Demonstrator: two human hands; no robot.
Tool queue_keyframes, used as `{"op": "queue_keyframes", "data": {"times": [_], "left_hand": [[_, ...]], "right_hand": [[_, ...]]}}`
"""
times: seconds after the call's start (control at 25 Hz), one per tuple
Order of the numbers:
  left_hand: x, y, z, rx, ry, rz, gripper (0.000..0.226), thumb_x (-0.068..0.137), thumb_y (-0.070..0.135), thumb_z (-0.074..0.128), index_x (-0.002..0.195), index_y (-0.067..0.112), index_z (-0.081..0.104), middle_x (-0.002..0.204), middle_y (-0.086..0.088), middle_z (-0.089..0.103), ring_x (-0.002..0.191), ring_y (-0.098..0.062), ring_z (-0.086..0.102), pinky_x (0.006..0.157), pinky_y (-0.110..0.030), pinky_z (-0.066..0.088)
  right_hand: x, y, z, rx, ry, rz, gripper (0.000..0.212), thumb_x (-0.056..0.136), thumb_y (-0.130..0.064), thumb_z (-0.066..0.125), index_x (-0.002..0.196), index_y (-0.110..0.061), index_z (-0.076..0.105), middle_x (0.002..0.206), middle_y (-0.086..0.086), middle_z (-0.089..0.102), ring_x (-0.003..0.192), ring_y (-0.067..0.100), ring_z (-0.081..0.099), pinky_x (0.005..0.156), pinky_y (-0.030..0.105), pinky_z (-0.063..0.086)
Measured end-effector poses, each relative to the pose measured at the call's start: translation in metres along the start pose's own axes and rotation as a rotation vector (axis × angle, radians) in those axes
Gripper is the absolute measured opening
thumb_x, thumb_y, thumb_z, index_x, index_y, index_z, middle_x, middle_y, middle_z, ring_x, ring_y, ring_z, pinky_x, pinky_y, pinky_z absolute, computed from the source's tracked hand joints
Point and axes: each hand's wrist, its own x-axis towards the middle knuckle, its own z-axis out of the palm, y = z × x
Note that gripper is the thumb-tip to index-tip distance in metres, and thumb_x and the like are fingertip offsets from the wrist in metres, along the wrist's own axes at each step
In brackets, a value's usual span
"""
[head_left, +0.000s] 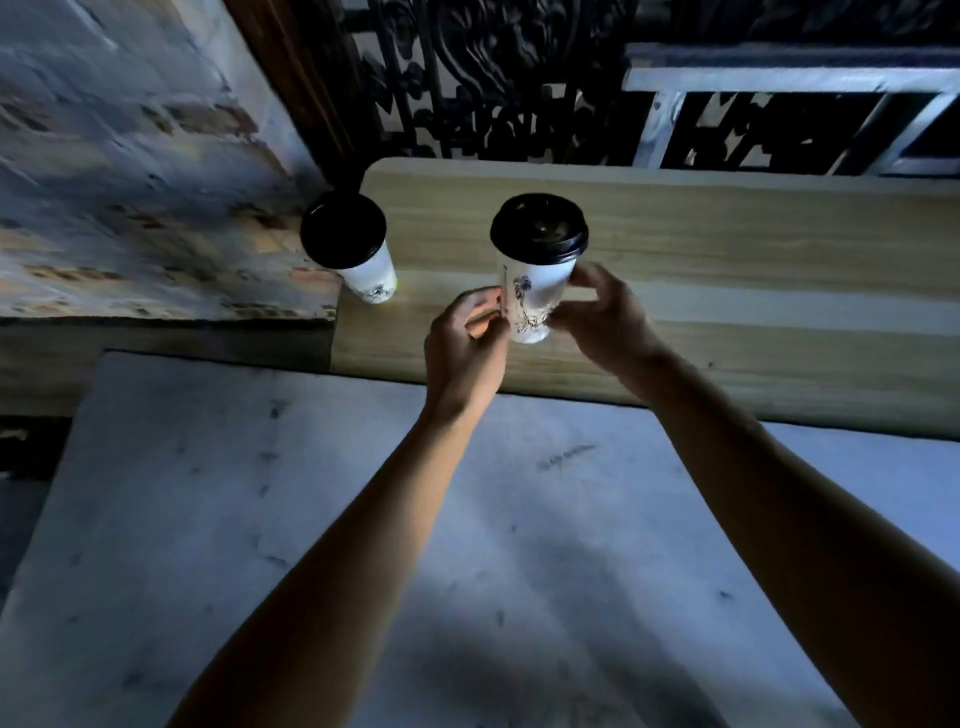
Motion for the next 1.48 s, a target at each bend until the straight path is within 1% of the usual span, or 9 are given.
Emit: {"op": "queue_keyframes", "data": {"times": [0.24, 0.36, 0.56, 0.68, 0.8, 0.96, 1.12, 1.32, 1.48], "left_hand": [[0.057, -0.026, 0.026, -0.030, 0.050, 0.020, 0.020, 0.087, -0.005, 0.063, 0.105, 0.002, 0.062, 0.104, -0.009, 0.074, 0.095, -0.010, 0.072, 0.074, -0.007, 0.049], [0.061, -0.045, 0.032, -0.033, 0.041, 0.023, 0.023, 0.086, -0.002, 0.063, 0.106, 0.007, 0.057, 0.113, -0.014, 0.073, 0.105, -0.013, 0.073, 0.070, -0.010, 0.050], [0.047, -0.053, 0.032, -0.079, 0.020, -0.039, 0.032, 0.088, -0.008, 0.060, 0.118, 0.004, 0.056, 0.119, -0.009, 0.067, 0.110, -0.011, 0.067, 0.082, -0.010, 0.051], [0.022, -0.049, 0.025, -0.076, 0.006, -0.011, 0.033, 0.089, -0.009, 0.057, 0.120, 0.001, 0.056, 0.120, -0.011, 0.064, 0.114, -0.018, 0.065, 0.087, -0.011, 0.051], [-0.030, -0.038, 0.023, -0.003, -0.067, 0.006, 0.031, 0.088, -0.010, 0.053, 0.117, 0.000, 0.061, 0.115, -0.010, 0.067, 0.110, -0.017, 0.068, 0.090, -0.011, 0.050], [-0.117, -0.029, 0.016, 0.130, -0.128, 0.126, 0.041, 0.082, -0.007, 0.044, 0.110, 0.006, 0.071, 0.108, -0.008, 0.075, 0.105, -0.016, 0.072, 0.095, -0.021, 0.054], [-0.238, -0.026, 0.013, 0.340, -0.192, 0.198, 0.062, 0.064, -0.010, 0.030, 0.099, 0.013, 0.076, 0.101, -0.004, 0.077, 0.098, -0.011, 0.071, 0.093, -0.025, 0.057], [-0.381, -0.068, 0.005, 0.610, -0.160, -0.043, 0.056, 0.079, -0.011, 0.059, 0.131, 0.010, 0.062, 0.133, -0.011, 0.066, 0.125, -0.027, 0.063, 0.105, -0.034, 0.050], [-0.434, -0.087, 0.026, 0.469, -0.232, -0.256, 0.074, 0.077, 0.013, 0.078, 0.144, 0.019, 0.048, 0.146, -0.006, 0.052, 0.135, -0.023, 0.052, 0.104, -0.043, 0.052]], "right_hand": [[0.056, 0.028, 0.027, 0.097, 0.031, 0.028, 0.067, 0.072, 0.004, 0.064, 0.138, -0.007, 0.052, 0.135, 0.003, 0.061, 0.125, 0.023, 0.062, 0.083, 0.018, 0.053], [0.059, 0.039, 0.035, 0.140, 0.052, 0.045, 0.071, 0.064, -0.006, 0.057, 0.134, -0.007, 0.052, 0.129, -0.001, 0.062, 0.129, 0.021, 0.060, 0.074, 0.016, 0.052], [0.049, 0.041, 0.034, 0.111, 0.016, 0.136, 0.091, 0.060, -0.015, 0.064, 0.148, -0.014, 0.042, 0.145, 0.002, 0.054, 0.129, 0.016, 0.057, 0.103, 0.046, 0.054], [0.021, 0.035, 0.019, 0.059, 0.029, 0.212, 0.095, 0.062, -0.023, 0.067, 0.153, -0.017, 0.037, 0.150, 0.010, 0.049, 0.128, 0.025, 0.059, 0.102, 0.044, 0.053], [-0.031, 0.033, -0.017, -0.081, 0.052, 0.238, 0.073, 0.075, -0.023, 0.069, 0.145, -0.023, 0.048, 0.141, 0.003, 0.058, 0.111, 0.019, 0.066, 0.084, 0.033, 0.056], [-0.121, 0.034, -0.062, -0.199, 0.089, 0.196, 0.061, 0.071, -0.031, 0.065, 0.132, -0.030, 0.058, 0.123, -0.002, 0.069, 0.101, 0.026, 0.072, 0.089, 0.047, 0.058], [-0.232, 0.033, -0.123, -0.263, 0.115, -0.005, 0.038, 0.079, -0.021, 0.065, 0.117, -0.024, 0.068, 0.114, -0.002, 0.068, 0.088, 0.017, 0.071, 0.085, 0.035, 0.056], [-0.365, 0.057, -0.167, -0.451, -0.073, -0.256, 0.025, 0.083, -0.018, 0.068, 0.107, -0.021, 0.074, 0.103, 0.004, 0.064, 0.074, 0.012, 0.057, 0.074, 0.027, 0.048], [-0.416, 0.088, -0.163, -0.530, -0.220, -0.201, 0.037, 0.087, -0.027, 0.066, 0.124, -0.024, 0.068, 0.112, 0.008, 0.059, 0.098, 0.030, 0.067, 0.087, 0.041, 0.056]]}}
